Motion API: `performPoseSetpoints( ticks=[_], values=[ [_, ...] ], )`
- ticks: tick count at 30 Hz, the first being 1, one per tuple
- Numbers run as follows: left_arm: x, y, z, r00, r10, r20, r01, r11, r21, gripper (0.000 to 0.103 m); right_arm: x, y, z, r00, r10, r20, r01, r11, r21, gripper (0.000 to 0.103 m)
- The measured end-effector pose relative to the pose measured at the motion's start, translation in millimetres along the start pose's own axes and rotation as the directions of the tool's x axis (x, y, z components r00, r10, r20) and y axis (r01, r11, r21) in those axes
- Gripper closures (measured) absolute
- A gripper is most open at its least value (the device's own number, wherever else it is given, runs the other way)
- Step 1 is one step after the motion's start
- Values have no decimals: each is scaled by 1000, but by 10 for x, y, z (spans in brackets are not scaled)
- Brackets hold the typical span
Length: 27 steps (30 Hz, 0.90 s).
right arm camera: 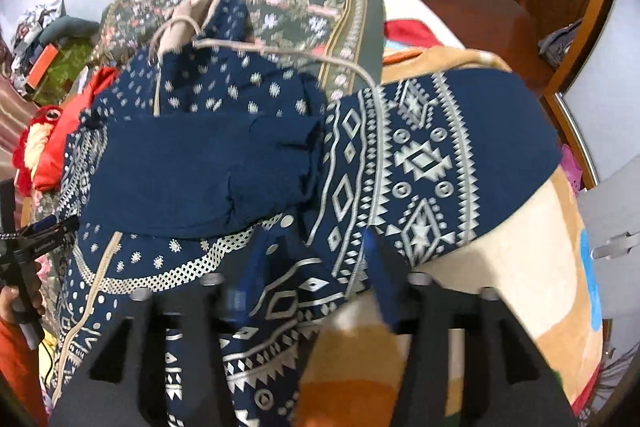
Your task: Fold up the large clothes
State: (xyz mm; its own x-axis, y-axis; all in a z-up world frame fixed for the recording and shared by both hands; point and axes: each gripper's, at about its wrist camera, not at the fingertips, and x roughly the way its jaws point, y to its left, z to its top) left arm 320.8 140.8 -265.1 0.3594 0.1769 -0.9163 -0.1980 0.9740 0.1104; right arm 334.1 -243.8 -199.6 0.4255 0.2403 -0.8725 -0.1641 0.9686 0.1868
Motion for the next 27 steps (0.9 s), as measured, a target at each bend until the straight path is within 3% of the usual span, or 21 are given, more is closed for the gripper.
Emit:
performPoseSetpoints(
  ticks=[5, 14, 19, 27],
  values=[
    [-362, -144, 163, 996, -31, 81, 30, 999, 13, 22, -272, -195, 96, 998, 16, 66, -19, 999, 35, 39],
    [-874, -615, 466, 967, -151, 206, 141, 988, 63, 21, -513, -796, 264, 985, -17, 175, -15, 984, 178, 38],
    [-927, -903, 522, 955, -198, 219, 176, 978, 114, 19, -330, -1321, 284, 987, -56, 148, 6, 949, 316, 38],
    [-736, -1238, 559, 958, -227, 178, 199, 967, 161, 19, 207, -2024, 243, 998, -10, 62, -25, 847, 531, 38]
  ],
)
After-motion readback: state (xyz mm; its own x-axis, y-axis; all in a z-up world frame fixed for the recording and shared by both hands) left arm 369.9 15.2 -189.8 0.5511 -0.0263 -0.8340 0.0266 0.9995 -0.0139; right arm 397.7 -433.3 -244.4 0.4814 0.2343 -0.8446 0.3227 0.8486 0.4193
